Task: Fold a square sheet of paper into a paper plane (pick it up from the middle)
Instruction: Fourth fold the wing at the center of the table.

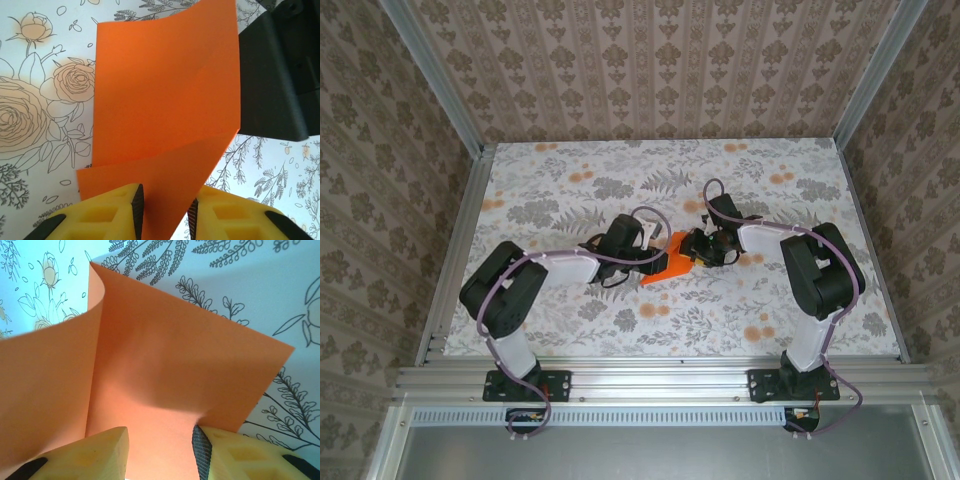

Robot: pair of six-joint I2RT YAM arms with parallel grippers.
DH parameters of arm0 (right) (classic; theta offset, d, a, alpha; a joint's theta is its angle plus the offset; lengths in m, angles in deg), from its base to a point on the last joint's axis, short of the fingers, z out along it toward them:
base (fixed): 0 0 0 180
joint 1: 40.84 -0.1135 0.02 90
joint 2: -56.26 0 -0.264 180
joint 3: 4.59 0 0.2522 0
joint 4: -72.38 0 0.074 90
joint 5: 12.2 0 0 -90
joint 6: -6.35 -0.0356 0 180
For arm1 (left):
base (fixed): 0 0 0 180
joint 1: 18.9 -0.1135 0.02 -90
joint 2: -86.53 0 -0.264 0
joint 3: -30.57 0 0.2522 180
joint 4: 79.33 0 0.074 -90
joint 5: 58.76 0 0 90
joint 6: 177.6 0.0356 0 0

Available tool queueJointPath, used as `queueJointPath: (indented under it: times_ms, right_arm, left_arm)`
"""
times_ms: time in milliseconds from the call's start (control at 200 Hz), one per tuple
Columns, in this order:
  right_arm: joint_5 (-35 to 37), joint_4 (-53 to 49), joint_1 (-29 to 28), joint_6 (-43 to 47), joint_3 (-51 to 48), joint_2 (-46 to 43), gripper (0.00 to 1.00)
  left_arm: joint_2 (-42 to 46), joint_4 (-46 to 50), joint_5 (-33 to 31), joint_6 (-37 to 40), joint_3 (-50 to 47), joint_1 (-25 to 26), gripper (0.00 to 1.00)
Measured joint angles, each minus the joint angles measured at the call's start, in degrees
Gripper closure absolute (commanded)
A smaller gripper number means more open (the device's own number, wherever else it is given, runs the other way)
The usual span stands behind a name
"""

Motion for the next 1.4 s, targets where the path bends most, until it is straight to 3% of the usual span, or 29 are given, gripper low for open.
queueJointPath:
  times_ms: [265, 690, 1055, 1405]
  right_arm:
    - [0.0, -0.24, 0.0, 0.35, 0.11, 0.0, 0.58]
    - [-2.67, -1.53, 0.87, 5.46, 0.7, 0.17, 0.58]
    - [-3.67, -2.12, 0.09, 6.62, -2.51, -8.94, 0.65]
    - [-3.69, -0.15, -1.46, 4.39, -5.09, -5.55, 0.68]
  left_arm:
    - [-1.38, -1.22, 3.48, -0.2, 0.22, -0.5, 0.88]
    - [-6.47, -3.02, 11.47, -5.55, 1.25, -2.73, 0.9]
    - [-7.23, -4.76, 13.66, -12.68, 3.32, -3.78, 0.9]
    - [-10.69, -5.53, 16.06, -16.59, 4.13, -4.5, 0.9]
